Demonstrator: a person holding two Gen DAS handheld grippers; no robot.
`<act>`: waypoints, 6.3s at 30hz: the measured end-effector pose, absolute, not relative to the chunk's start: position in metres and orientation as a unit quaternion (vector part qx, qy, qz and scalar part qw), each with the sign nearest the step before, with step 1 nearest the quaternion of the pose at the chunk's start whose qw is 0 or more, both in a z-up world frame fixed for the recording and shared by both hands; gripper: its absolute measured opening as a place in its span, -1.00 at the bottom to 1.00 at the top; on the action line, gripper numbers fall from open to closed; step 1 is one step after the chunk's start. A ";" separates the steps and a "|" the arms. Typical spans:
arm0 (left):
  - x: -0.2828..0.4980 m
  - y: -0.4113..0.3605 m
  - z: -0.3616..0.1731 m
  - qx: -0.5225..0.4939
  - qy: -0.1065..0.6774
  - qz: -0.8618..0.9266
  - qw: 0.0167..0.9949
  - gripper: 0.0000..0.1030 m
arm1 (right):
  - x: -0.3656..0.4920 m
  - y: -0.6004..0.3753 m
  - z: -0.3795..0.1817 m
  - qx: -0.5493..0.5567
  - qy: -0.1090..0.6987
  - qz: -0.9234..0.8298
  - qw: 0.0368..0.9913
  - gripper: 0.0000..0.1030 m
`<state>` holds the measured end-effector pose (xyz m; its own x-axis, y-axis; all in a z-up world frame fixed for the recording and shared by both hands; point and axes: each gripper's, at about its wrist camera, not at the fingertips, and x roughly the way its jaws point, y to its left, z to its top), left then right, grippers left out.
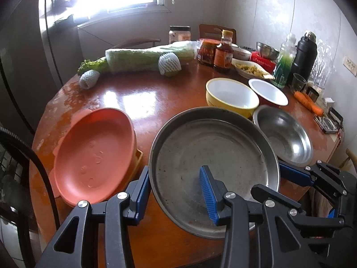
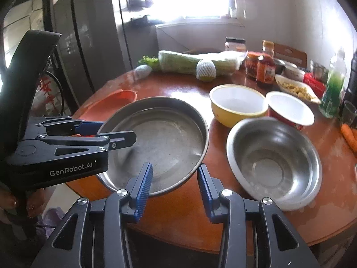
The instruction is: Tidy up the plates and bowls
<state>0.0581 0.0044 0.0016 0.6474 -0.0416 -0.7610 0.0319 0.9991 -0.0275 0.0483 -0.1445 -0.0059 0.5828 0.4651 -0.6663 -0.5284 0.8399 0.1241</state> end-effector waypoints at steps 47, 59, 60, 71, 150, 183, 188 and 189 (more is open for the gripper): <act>0.078 0.142 0.035 -0.063 0.366 0.108 0.922 -0.15 | 0.120 -0.001 0.045 -0.101 0.282 0.398 0.867 -0.17; 0.084 0.149 -0.009 -0.076 0.404 0.114 0.904 -0.15 | 0.128 0.013 -0.002 -0.117 0.329 0.400 0.847 -0.17; 0.084 0.149 -0.010 -0.074 0.405 0.116 0.904 -0.15 | 0.128 0.013 -0.004 -0.119 0.330 0.401 0.847 -0.17; 0.082 0.149 -0.015 -0.072 0.406 0.122 0.903 -0.15 | 0.126 0.019 -0.015 -0.138 0.332 0.398 0.844 -0.17; 0.046 0.090 0.041 -0.035 0.345 0.093 0.933 0.39 | 0.098 -0.056 0.037 -0.106 0.273 0.324 0.899 0.43; 0.068 -0.062 0.055 0.000 0.341 -0.001 0.940 0.70 | 0.084 -0.271 0.052 0.004 0.260 0.144 0.955 0.50; 0.074 -0.075 0.047 0.006 0.351 -0.013 0.936 0.70 | 0.089 -0.294 0.042 0.018 0.274 0.123 0.954 0.50; 0.075 -0.078 0.045 0.008 0.353 -0.015 0.936 0.70 | 0.091 -0.297 0.040 0.018 0.277 0.119 0.953 0.50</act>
<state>0.0752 -0.0784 0.0452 0.7510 -0.0228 -0.6599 0.0335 0.9994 0.0036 0.0907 -0.2973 0.0404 0.8184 0.2368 -0.5236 -0.2167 0.9711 0.1005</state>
